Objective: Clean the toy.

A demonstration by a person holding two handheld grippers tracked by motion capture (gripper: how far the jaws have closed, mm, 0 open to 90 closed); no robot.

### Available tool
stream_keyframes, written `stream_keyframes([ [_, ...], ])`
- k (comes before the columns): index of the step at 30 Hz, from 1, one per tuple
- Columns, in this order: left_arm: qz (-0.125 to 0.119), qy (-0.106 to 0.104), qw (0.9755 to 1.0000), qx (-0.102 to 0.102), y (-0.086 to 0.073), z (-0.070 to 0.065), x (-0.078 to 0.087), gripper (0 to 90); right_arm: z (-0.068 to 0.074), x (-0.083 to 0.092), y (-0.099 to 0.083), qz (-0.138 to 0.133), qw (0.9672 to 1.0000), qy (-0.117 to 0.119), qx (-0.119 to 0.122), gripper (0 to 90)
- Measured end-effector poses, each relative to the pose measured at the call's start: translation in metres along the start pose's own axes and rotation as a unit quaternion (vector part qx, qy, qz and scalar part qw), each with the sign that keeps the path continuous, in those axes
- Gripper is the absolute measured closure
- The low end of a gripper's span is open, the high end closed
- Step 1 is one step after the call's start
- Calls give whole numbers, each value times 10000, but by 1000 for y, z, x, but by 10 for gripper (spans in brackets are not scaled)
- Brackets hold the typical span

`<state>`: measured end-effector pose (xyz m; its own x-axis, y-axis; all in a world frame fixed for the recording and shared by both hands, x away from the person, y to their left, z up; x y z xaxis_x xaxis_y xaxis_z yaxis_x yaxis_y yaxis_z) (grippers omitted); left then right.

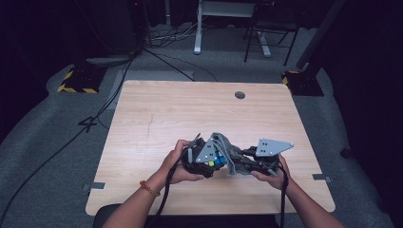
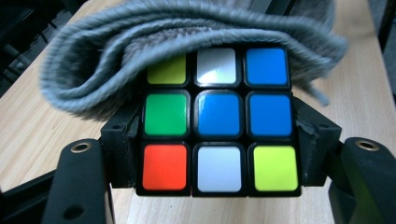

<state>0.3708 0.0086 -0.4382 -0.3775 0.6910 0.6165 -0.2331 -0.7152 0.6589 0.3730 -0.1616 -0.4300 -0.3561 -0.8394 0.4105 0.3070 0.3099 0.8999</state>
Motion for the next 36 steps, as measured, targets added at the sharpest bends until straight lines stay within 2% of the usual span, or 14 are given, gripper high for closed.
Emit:
stream_keyframes([
  [5, 272, -56, 9996, -113, -1, -6, -10, 330, 11, 1, 4, -8, 9998, 47, 175, 776],
  [9, 356, -16, 9992, -169, 1, -9, -17, 332, 11, 0, 4, 59, 9997, 18, 222, 774],
  [14, 209, 41, 9998, -43, 1, -2, -10, 333, 3, 2, 4, 35, 9999, -97, 135, 774],
  [18, 19, 230, 9997, 77, 3, 6, 1, 333, -11, -1, -3, 161, 9996, -252, -13, 774],
  [21, -42, 268, 9996, 58, 4, 7, 5, 333, -19, -3, -6, 217, 9994, -217, -189, 774],
  [25, -149, 362, 9992, 96, 4, 9, 10, 332, -22, -5, -9, 322, 9988, -253, -256, 764],
  [27, -242, 340, 9990, 126, 4, 10, 12, 332, -23, -5, -10, 305, 9987, -212, -344, 762],
  [29, -258, 348, 9990, 135, 5, 9, 12, 332, -23, -4, -9, 262, 9989, -129, -378, 763],
  [32, -249, 361, 9990, 79, 6, 9, 12, 332, -23, -5, -10, 313, 9987, -162, -362, 763],
  [36, -286, 347, 9989, 102, 6, 8, 12, 332, -26, -8, -13, 419, 9981, -172, -405, 762],
])
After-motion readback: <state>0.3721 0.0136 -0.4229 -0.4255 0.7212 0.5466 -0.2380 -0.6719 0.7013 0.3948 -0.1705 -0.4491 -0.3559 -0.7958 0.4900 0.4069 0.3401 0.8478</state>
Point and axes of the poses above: each handheld gripper's, and its own axes: x roughly backward along the jaws, y roughly out of its top, z roughly to its left, the point moved 5 cm from there along -x, roughly forward along the jaws, and after that the axes turned 14 degrees about -x, right-handed, at the moved point
